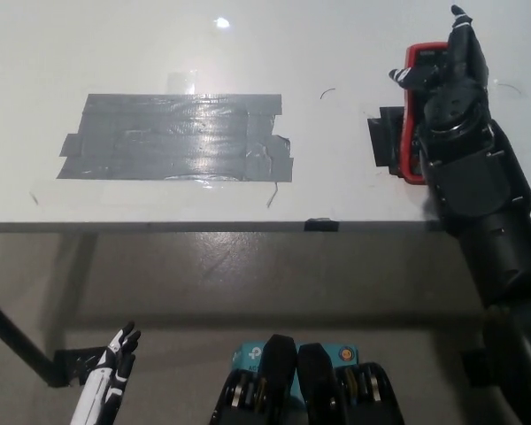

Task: The robot first picks the multimeter with right hand and then unfolds the black stand on the back of it using left hand

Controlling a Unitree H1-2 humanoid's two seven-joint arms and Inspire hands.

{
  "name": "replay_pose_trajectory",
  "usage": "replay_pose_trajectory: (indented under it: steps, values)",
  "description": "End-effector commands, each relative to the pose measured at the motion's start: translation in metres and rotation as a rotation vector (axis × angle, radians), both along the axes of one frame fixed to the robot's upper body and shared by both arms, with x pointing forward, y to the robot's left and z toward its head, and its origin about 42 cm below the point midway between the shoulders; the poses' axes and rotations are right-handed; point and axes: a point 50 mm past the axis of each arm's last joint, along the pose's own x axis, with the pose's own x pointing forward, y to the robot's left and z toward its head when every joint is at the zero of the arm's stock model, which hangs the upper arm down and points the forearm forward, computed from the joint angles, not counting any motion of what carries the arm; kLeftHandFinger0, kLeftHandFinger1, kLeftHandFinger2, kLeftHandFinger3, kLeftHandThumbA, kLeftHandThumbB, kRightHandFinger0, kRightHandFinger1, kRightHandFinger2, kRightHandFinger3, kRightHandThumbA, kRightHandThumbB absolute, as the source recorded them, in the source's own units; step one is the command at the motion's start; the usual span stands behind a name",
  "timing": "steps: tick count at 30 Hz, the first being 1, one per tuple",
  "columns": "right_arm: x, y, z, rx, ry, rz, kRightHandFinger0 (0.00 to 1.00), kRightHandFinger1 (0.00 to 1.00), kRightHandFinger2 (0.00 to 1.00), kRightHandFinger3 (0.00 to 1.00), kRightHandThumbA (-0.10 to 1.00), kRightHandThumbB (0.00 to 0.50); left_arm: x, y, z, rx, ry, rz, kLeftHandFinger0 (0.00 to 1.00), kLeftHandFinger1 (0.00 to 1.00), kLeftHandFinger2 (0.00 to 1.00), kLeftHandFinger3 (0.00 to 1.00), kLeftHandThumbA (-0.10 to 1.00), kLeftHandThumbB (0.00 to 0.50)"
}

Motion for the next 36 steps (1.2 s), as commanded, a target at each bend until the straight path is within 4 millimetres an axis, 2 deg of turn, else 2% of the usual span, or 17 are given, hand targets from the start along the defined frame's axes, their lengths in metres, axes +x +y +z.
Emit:
replay_pose_trajectory:
  steps: [1, 13, 23, 25, 26, 27, 28, 29, 30, 32, 34, 35, 36]
  values:
    - [0.008, -0.008, 0.02, -0.066, -0.027, -0.039, 1.0, 1.0, 1.0, 1.0, 0.88, 0.5, 0.007, 0.004, 0.012, 0.029, -0.063, -0.021, 1.0, 1.0, 1.0, 1.0, 1.0, 0.216]
    - [0.011, -0.012, 0.024, -0.088, -0.045, -0.056, 1.0, 1.0, 1.0, 1.0, 0.83, 0.5, 0.011, 0.004, 0.013, 0.048, -0.073, -0.028, 1.0, 1.0, 1.0, 1.0, 1.0, 0.216]
    - [0.011, -0.004, 0.024, -0.07, -0.017, -0.048, 1.0, 1.0, 1.0, 1.0, 0.83, 0.5, 0.013, 0.003, 0.017, 0.063, -0.086, -0.034, 1.0, 1.0, 1.0, 1.0, 1.0, 0.22]
    - [0.012, -0.004, 0.019, -0.063, -0.006, -0.045, 1.0, 1.0, 1.0, 1.0, 0.79, 0.5, 0.014, 0.003, 0.018, 0.057, -0.084, -0.037, 1.0, 1.0, 1.0, 1.0, 1.0, 0.228]
    - [0.012, -0.004, 0.018, -0.067, -0.004, -0.044, 1.0, 1.0, 1.0, 1.0, 0.7, 0.491, 0.014, 0.003, 0.018, 0.058, -0.085, -0.035, 1.0, 1.0, 1.0, 1.0, 1.0, 0.229]
    - [0.012, -0.005, 0.015, -0.097, 0.025, -0.05, 1.0, 1.0, 1.0, 1.0, 0.59, 0.458, 0.016, 0.003, 0.018, 0.057, -0.087, -0.034, 1.0, 1.0, 1.0, 1.0, 1.0, 0.233]
    - [0.013, -0.007, 0.011, -0.152, 0.067, -0.057, 0.75, 0.93, 1.0, 1.0, 0.41, 0.386, 0.017, 0.003, 0.019, 0.056, -0.088, -0.034, 1.0, 1.0, 1.0, 1.0, 1.0, 0.234]
    - [0.012, -0.01, 0.003, -0.207, 0.083, -0.06, 0.53, 0.64, 0.75, 1.0, 0.17, 0.27, 0.016, 0.003, 0.019, 0.054, -0.087, -0.035, 1.0, 1.0, 1.0, 1.0, 1.0, 0.233]
    - [0.011, -0.013, -0.006, -0.236, 0.088, -0.06, 0.27, 0.36, 0.51, 0.81, -0.06, 0.296, 0.016, 0.004, 0.019, 0.052, -0.088, -0.035, 1.0, 1.0, 1.0, 1.0, 1.0, 0.233]
    - [0.008, -0.018, -0.025, -0.235, 0.082, -0.065, 0.13, 0.21, 0.36, 0.71, -0.1, 0.279, 0.018, 0.003, 0.02, 0.041, -0.09, -0.033, 1.0, 1.0, 1.0, 1.0, 1.0, 0.245]
    - [0.005, -0.021, -0.037, -0.207, 0.078, -0.073, 0.07, 0.15, 0.31, 0.73, -0.1, 0.269, 0.018, 0.003, 0.02, 0.035, -0.086, -0.031, 1.0, 1.0, 1.0, 1.0, 1.0, 0.246]
    - [0.003, -0.024, -0.044, -0.189, 0.073, -0.082, 0.0, 0.06, 0.23, 0.67, -0.1, 0.276, 0.018, 0.003, 0.02, 0.039, -0.086, -0.029, 1.0, 1.0, 1.0, 1.0, 1.0, 0.247]
    - [0.003, -0.023, -0.042, -0.18, 0.053, -0.08, 0.0, 0.0, 0.17, 0.52, -0.1, 0.28, 0.02, 0.004, 0.023, 0.042, -0.092, -0.023, 1.0, 1.0, 1.0, 1.0, 1.0, 0.249]
